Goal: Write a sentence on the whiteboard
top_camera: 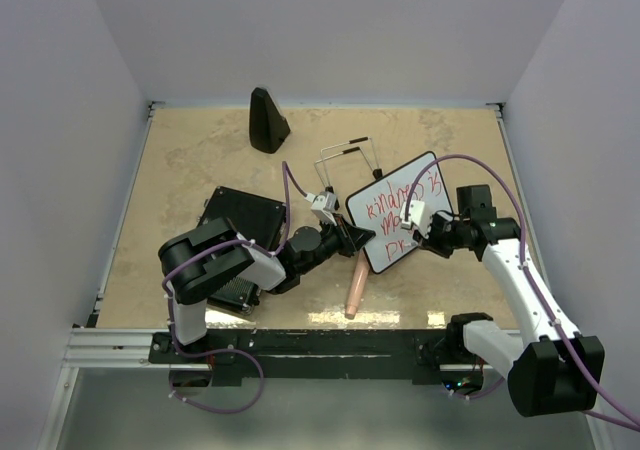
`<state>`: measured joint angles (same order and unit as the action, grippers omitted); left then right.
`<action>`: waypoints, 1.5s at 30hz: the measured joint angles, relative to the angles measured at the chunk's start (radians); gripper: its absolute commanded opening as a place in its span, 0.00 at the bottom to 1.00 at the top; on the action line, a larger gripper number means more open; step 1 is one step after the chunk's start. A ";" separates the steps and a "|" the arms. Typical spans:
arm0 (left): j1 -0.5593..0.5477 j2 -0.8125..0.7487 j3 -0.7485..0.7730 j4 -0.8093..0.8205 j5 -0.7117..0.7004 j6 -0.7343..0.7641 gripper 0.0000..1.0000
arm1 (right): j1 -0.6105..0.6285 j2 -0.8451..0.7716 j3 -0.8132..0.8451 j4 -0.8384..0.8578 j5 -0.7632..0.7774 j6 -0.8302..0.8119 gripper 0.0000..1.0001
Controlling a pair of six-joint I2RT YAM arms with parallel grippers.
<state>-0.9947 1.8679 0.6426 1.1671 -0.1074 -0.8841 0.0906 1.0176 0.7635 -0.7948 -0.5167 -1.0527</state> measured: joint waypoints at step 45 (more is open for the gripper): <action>0.006 0.000 -0.001 -0.002 0.000 -0.006 0.00 | -0.013 0.028 0.000 0.029 -0.006 -0.008 0.00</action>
<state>-0.9886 1.8679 0.6415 1.1648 -0.1070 -0.8898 0.0772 1.0454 0.7635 -0.7658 -0.5228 -1.0603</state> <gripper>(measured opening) 0.077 0.136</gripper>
